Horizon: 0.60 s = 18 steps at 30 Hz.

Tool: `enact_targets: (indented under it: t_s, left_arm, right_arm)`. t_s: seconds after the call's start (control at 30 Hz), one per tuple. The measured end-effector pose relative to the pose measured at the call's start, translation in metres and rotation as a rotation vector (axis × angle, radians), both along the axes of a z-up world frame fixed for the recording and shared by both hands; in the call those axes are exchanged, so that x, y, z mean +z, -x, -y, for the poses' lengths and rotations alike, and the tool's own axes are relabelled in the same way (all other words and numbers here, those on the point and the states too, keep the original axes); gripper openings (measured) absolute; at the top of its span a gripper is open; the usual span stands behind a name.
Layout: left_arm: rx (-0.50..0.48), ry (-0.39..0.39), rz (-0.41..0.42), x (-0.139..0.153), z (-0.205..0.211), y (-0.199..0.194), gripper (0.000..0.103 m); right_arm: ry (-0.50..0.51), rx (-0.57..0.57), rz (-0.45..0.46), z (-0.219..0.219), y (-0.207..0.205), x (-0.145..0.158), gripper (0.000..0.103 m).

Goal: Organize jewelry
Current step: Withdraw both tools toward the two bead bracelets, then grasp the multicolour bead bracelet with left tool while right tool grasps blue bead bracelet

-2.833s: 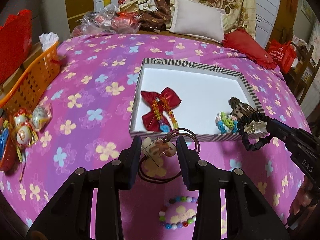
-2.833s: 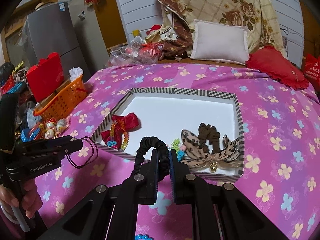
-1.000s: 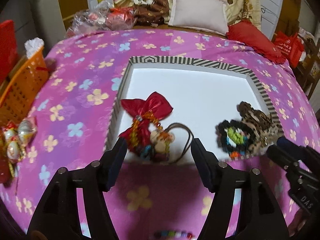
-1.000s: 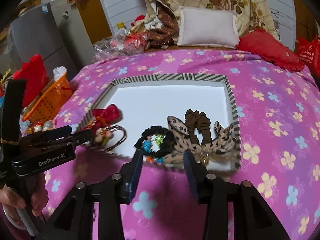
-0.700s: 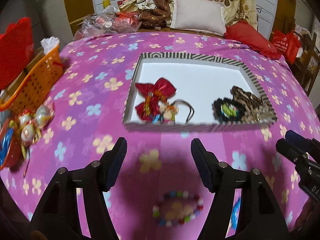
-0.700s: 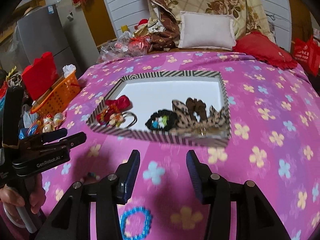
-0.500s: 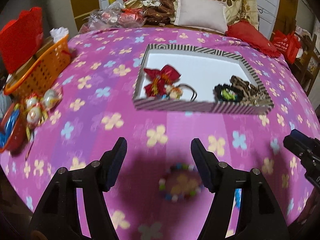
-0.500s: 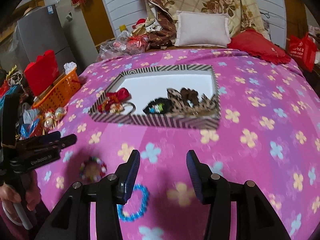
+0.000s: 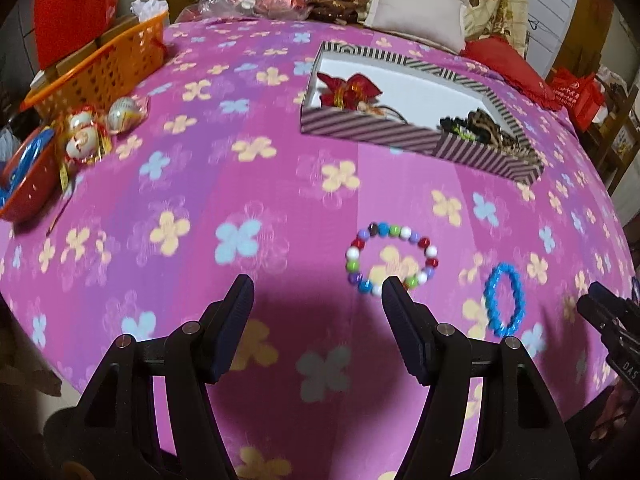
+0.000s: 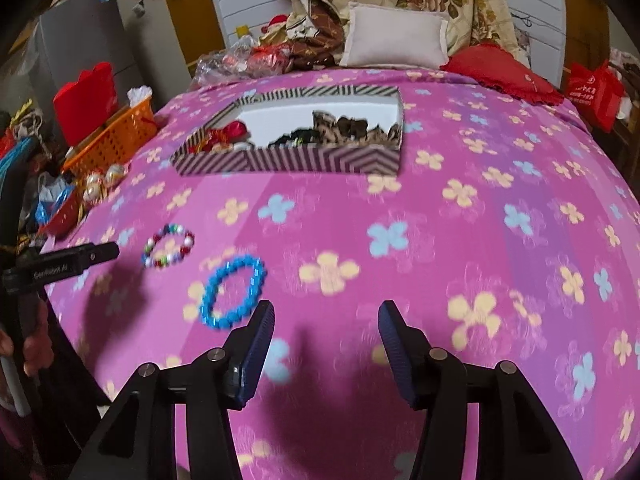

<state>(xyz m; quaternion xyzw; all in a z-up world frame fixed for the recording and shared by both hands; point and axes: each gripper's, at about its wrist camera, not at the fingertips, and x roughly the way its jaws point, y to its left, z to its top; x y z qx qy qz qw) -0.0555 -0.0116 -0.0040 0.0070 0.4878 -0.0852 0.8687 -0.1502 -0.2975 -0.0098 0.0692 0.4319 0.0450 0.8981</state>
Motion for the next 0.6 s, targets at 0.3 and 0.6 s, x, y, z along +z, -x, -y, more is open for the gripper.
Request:
enact_targets:
  t_s: [0.3, 0.6]
  left_arm:
    - [0.026, -0.006, -0.043, -0.017, -0.003, -0.001, 0.067]
    - [0.028, -0.017, -0.022, -0.012, -0.001, 0.0, 0.067]
  right_arm:
    - [-0.018, 0.06, -0.017, -0.017, 0.005, -0.013, 0.052]
    - [0.003, 0.073, -0.01, -0.028, 0.0, -0.011, 0.052]
